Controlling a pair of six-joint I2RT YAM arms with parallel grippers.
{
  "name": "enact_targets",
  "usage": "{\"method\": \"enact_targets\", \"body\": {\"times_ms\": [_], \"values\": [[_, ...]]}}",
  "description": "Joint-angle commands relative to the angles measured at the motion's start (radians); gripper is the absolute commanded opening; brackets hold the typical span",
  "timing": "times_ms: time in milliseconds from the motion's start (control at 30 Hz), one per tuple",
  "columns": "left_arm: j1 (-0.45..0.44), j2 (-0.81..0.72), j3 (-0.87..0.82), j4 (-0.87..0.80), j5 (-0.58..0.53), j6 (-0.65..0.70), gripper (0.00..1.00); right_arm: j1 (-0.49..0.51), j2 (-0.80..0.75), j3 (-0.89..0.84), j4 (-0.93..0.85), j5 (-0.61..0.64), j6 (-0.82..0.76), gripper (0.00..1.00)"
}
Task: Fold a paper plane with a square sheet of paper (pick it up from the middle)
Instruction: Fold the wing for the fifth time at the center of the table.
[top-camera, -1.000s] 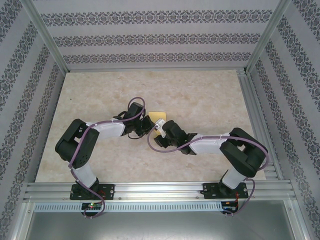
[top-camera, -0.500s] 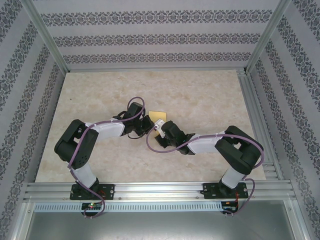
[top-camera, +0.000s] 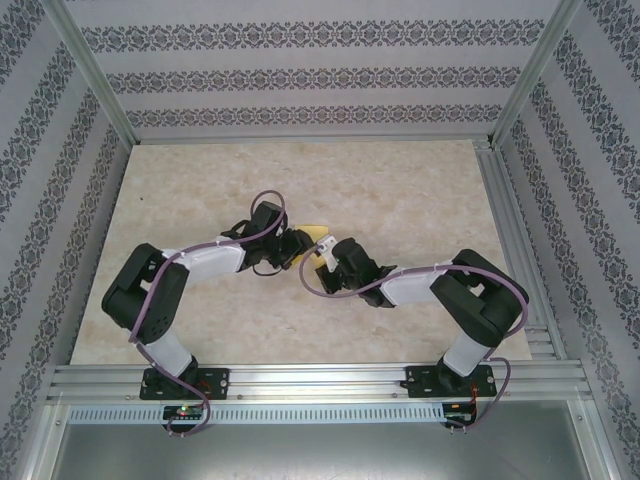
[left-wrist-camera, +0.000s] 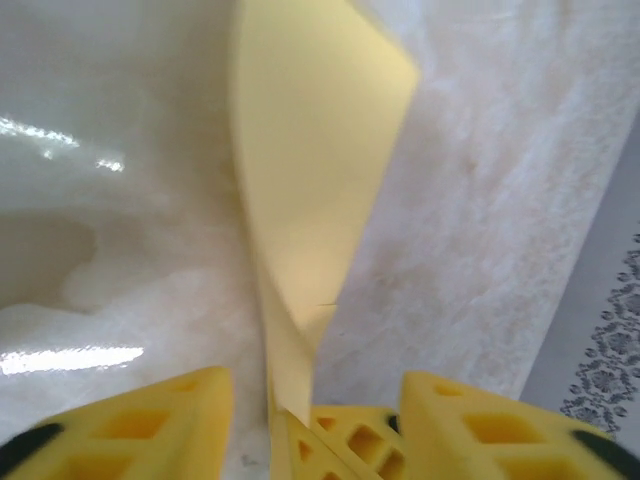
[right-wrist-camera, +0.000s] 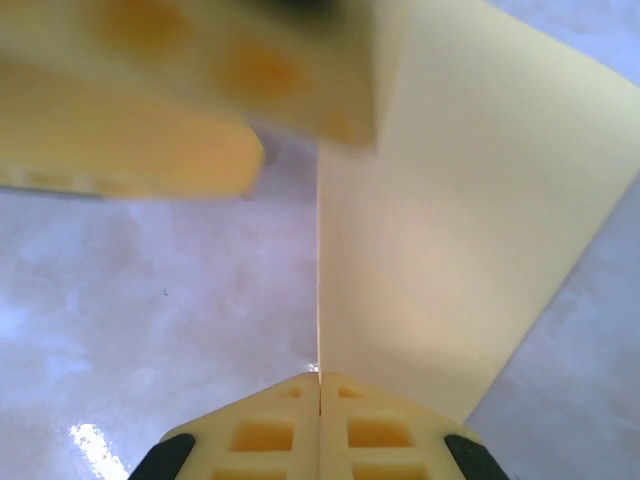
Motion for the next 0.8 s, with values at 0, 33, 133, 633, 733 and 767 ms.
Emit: {"method": "enact_targets", "body": {"times_ms": [0, 33, 133, 633, 733, 767], "values": [[0.026, -0.066, -0.028, 0.04, -0.024, 0.016, 0.57, -0.032, -0.011, -0.033, 0.099, -0.137, 0.108, 0.05], [0.03, -0.077, -0.037, 0.054, -0.024, 0.021, 0.6, -0.044, -0.011, -0.045, 0.124, -0.165, 0.133, 0.05], [0.033, -0.094, -0.059, 0.095, -0.017, 0.044, 0.65, -0.08, -0.009, -0.082, 0.212, -0.255, 0.224, 0.05], [0.016, -0.003, -0.065, 0.218, 0.077, 0.144, 0.48, -0.178, 0.041, -0.146, 0.463, -0.403, 0.497, 0.03], [0.006, 0.037, -0.028, 0.231, 0.098, 0.166, 0.41, -0.187, 0.054, -0.16, 0.509, -0.413, 0.537, 0.04], [0.003, 0.048, -0.019, 0.226, 0.098, 0.173, 0.39, -0.191, 0.055, -0.162, 0.513, -0.414, 0.548, 0.04]]}}
